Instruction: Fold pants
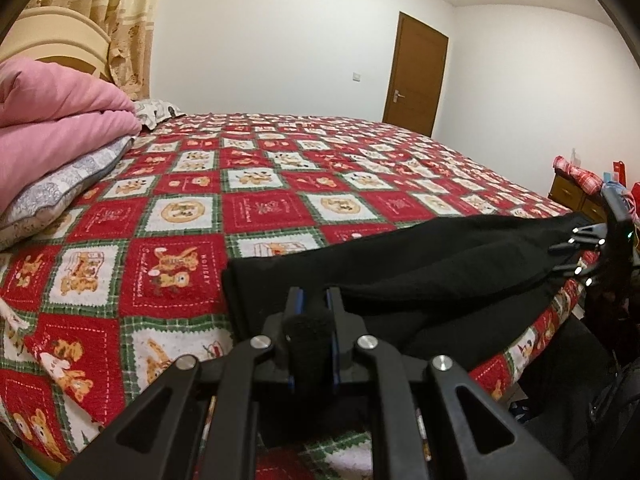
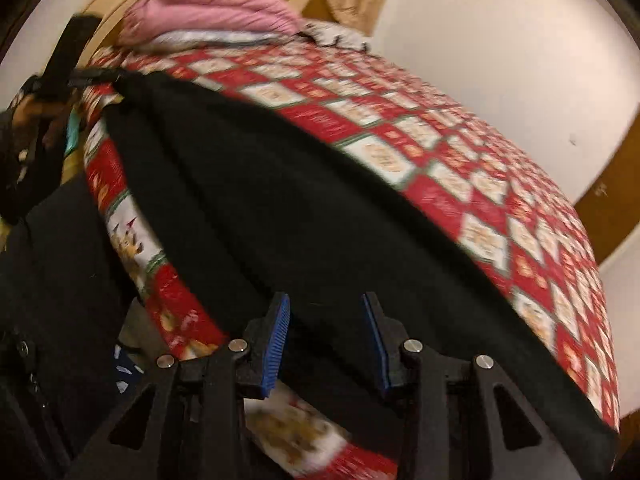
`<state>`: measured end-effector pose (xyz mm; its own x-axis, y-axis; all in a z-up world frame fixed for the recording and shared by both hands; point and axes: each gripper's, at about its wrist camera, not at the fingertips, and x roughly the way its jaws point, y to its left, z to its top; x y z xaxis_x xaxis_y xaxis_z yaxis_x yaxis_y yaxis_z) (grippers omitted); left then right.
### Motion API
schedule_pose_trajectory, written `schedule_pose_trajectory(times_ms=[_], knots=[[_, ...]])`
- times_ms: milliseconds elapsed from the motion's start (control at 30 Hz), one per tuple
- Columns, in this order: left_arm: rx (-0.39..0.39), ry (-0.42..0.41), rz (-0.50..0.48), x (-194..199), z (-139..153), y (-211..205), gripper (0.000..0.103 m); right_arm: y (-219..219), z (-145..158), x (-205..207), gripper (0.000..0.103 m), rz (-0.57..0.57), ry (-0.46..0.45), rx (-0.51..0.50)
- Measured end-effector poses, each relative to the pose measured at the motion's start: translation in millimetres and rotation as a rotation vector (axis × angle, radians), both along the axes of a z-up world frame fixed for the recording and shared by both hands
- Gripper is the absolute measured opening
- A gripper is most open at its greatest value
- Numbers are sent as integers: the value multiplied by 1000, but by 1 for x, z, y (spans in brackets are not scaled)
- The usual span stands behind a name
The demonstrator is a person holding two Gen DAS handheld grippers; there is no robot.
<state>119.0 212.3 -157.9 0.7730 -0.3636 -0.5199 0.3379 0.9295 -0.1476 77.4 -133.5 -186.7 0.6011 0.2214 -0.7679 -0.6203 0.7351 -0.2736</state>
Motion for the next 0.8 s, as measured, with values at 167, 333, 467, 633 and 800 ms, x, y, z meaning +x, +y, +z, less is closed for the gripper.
schedule_pose_trajectory(times_ms=[167, 333, 467, 633, 800], knots=[[-6, 3, -5, 3, -2, 2, 13, 3, -14, 13, 38, -6, -7, -31], [16, -2, -14, 4, 1, 0, 13, -3, -9, 20, 23, 0, 66, 32], [44, -10, -28, 3, 5, -3, 13, -6, -5, 20, 8, 10, 71, 33], [46, -26, -47, -4, 12, 0, 13, -12, 15, 10, 4, 31, 63, 77], [70, -49, -77, -24, 19, 4, 13, -20, 26, -7, 4, 51, 72, 109]])
